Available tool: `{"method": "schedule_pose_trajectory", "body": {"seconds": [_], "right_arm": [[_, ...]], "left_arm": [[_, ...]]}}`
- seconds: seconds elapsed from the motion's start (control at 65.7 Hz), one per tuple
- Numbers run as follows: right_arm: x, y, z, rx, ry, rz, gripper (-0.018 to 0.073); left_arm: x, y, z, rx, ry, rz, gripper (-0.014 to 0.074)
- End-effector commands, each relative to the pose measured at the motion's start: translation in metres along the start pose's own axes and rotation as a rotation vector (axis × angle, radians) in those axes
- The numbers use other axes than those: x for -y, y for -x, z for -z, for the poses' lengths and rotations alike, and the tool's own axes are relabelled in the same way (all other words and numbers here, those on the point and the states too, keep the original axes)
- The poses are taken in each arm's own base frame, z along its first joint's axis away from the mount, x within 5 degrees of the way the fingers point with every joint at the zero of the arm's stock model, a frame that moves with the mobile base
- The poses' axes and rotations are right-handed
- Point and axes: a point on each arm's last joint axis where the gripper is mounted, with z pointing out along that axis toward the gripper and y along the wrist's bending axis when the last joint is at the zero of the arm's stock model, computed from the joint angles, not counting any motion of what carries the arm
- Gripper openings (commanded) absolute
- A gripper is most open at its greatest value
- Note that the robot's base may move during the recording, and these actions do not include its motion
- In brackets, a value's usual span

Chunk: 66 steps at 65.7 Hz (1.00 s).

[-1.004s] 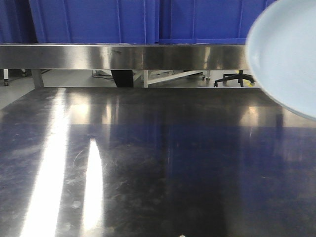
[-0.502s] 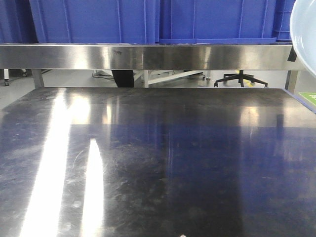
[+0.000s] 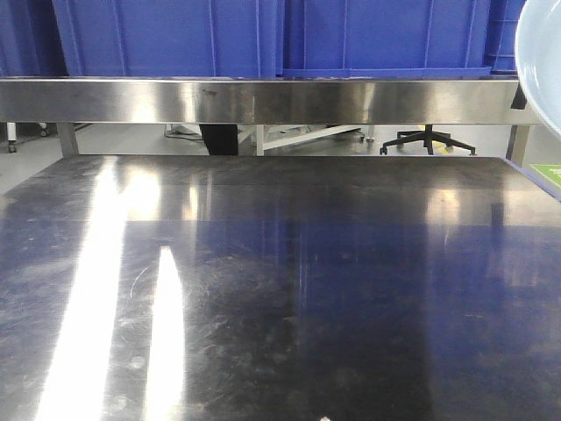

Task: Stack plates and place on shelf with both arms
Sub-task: 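Lift the plate stack off the table with the right gripper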

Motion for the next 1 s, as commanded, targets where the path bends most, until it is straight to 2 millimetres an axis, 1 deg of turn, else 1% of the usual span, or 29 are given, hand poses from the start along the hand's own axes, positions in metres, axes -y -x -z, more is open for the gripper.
{"method": "schedule_pose_trajectory", "body": {"seconds": [0.0, 0.989], "right_arm": [[-0.0029, 0.0182, 0.0043, 0.129, 0.023, 0.003, 0.0057], [-0.0029, 0.0183, 0.0043, 0.130, 0.023, 0.003, 0.0057]], "left_arm": [[0.0019, 0.0160, 0.0052, 0.108, -0.019, 0.010, 0.0082], [0.0019, 0.0161, 0.0052, 0.110, -0.019, 0.010, 0.0082]]}}
